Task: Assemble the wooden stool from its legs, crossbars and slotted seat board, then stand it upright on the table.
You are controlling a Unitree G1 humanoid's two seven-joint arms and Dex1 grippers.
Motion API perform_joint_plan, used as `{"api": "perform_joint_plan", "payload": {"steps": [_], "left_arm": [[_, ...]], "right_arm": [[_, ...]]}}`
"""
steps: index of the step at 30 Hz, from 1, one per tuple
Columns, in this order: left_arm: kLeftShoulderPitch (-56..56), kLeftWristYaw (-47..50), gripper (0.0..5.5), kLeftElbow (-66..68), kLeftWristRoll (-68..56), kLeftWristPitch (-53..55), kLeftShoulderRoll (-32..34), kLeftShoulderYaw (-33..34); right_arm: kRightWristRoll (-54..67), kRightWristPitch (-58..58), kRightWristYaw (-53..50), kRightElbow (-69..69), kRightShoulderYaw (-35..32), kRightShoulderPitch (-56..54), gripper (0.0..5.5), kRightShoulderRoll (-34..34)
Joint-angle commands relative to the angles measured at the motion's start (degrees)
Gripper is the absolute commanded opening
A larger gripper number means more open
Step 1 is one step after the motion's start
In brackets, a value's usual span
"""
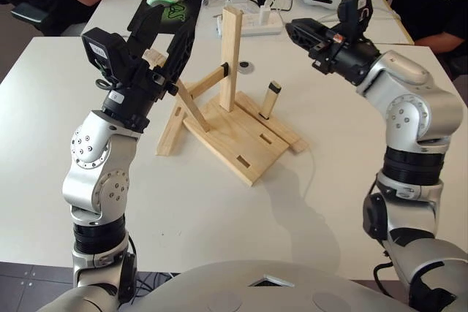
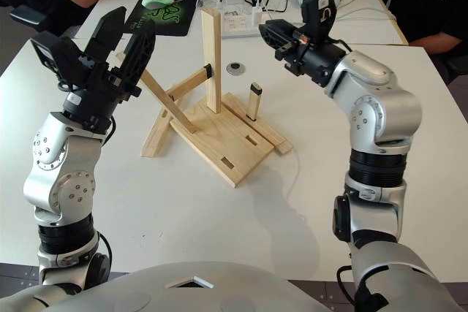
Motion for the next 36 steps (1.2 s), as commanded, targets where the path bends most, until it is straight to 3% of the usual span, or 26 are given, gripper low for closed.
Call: {"api": "perform_joint_plan", "payload": {"steps": [1,10,19,36], "left_arm": [[-2.2,-0.8,2.82,1.1,-0.3,-0.1,0.0,-0.3],[-3.6,-2.1,2.82,2.1,-1.9,1.0,0.4,-0.3],[-5.9,-3.0,2.82,3.5,-2.5,1.9,0.5,-1.0],[-6.9,-2.5,2.82,4.0,-1.8,2.4,0.1,-1.9]], "right_arm": [[-1.0,-5.8,-3.4,1.8,0.3,2.1,0.04,4.7],[-1.0,-17.0,-7.3,7.6,-3.0,0.0,0.01,9.4],[-5.8,-26.5,-5.7,18.4,2.6,0.2,0.01,12.5],[-9.3,-34.5,-4.5,28.4,3.9,-2.5,0.01,13.1]]}}
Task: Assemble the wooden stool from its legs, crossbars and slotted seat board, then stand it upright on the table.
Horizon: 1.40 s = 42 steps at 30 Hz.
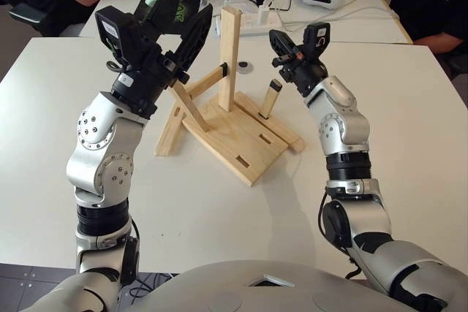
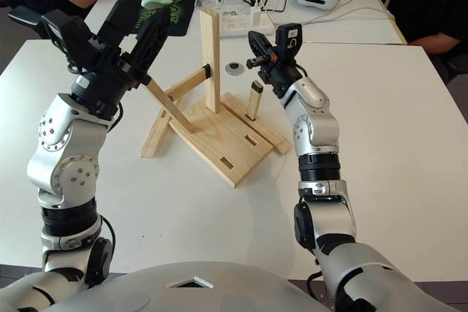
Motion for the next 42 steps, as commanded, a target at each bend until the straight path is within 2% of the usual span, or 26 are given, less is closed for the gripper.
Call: {"api": "perform_joint_plan", "payload": {"steps": [1,11,20,27,30,34,36,42], "left_arm": [[-0.8,-0.1,2.82,0.6,0.5,0.3,-0.1,-0.7],[-1.0,-0.3,2.82,0.7,0.0,0.8,0.4,-0.6],[-1.4,-0.5,2.82,0.8,-0.2,1.5,0.9,0.0],[-2.8,-1.7,2.82,2.2,-0.5,1.8,1.5,0.4],[-3.0,-2.3,2.82,2.7,-0.6,1.8,1.7,0.5],[-2.4,-2.2,2.82,2.4,-0.4,1.6,1.4,0.4],[-2.3,-2.2,2.82,2.3,-0.3,1.6,1.3,0.4],[-1.7,-1.8,2.82,1.8,-0.1,1.7,1.0,0.4]], "right_arm": [[-1.6,-2.6,0.6,2.9,1.1,-3.0,0.01,0.7],[-2.4,-4.6,-0.6,0.7,1.1,-7.1,0.01,0.2],[-3.5,-3.8,-1.2,-3.6,2.9,-4.7,0.01,0.2],[-10.8,6.6,-1.9,3.8,9.7,0.9,0.01,-1.6],[-10.8,6.4,-3.5,3.2,8.4,0.5,0.01,-1.4],[-6.2,0.2,-4.9,-2.6,2.4,-2.8,0.01,0.4],[-5.5,-1.1,-4.7,-4.4,1.6,-3.3,0.01,0.6],[-0.5,1.1,-5.6,-15.5,-1.7,-6.1,0.01,-0.4]]}}
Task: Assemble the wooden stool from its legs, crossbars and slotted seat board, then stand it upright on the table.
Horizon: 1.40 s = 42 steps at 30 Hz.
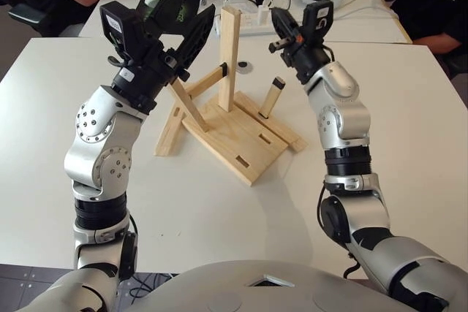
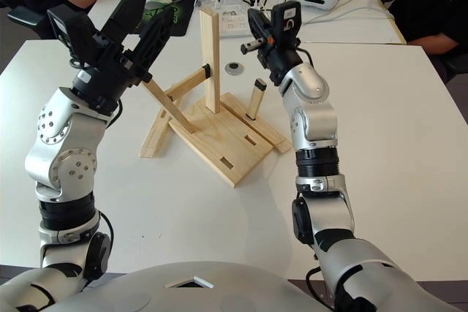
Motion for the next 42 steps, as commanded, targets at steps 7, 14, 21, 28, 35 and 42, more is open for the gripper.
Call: {"api": "perform_joint_plan", "payload": {"steps": [7,14,21,28,35,42], "left_arm": [[0.0,0.1,2.82,-0.5,-0.4,0.8,0.3,0.1],[-1.1,-1.0,2.82,0.3,-1.1,1.5,1.1,0.4],[-1.0,-1.5,2.82,0.2,-1.1,1.8,0.9,0.4],[-0.9,-1.2,2.82,-0.1,-0.9,1.9,0.6,0.3],[-1.0,-1.3,2.82,-0.2,-1.1,2.3,0.6,0.2],[-1.3,-1.3,2.82,-0.2,-1.2,2.7,1.0,0.6]], "right_arm": [[2.1,0.9,-1.6,-4.7,-0.8,-2.5,0.01,-0.1],[0.7,-1.4,-0.6,-0.5,0.9,1.8,0.01,0.8],[1.3,-1.5,-0.9,-1.3,0.3,1.2,0.01,0.0],[1.5,-1.1,-1.0,-2.4,1.0,0.0,0.01,0.0],[0.9,-1.5,-0.9,-2.2,1.8,-0.5,0.01,0.3],[-2.6,13.1,1.2,10.6,9.3,4.0,0.01,-0.5]]}}
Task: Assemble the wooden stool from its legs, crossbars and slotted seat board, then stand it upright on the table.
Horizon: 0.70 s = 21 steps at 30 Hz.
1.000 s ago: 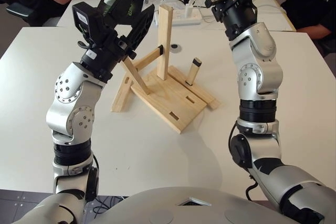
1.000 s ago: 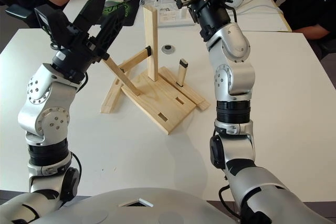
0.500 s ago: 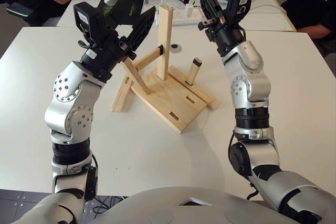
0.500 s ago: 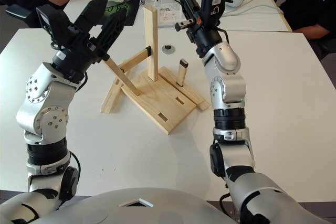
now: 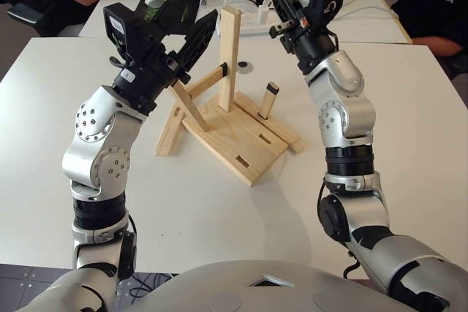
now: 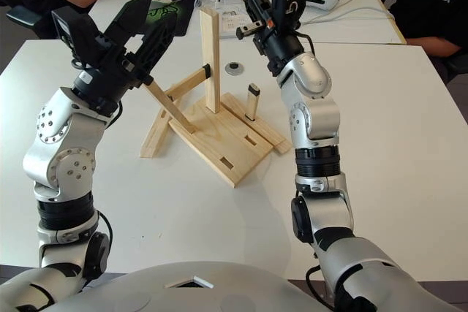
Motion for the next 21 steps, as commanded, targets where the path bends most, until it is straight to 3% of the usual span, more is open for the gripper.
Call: {"api": "perform_joint_plan", "payload": {"steps": [1,11,21], "left_arm": [[-1.3,-0.3,2.82,0.1,-0.6,0.8,0.6,0.2],[-1.2,-0.8,2.82,0.5,-0.7,0.7,0.4,0.2],[-0.5,-0.7,2.82,-0.2,-0.2,0.2,-0.1,-0.4]], "right_arm": [[-2.7,9.6,1.8,7.6,4.6,4.2,0.01,-0.9],[2.3,-0.1,-0.5,-6.4,-4.1,0.1,0.01,0.2],[4.0,-0.5,-1.9,-15.0,-5.0,-1.9,0.01,0.2]]}}
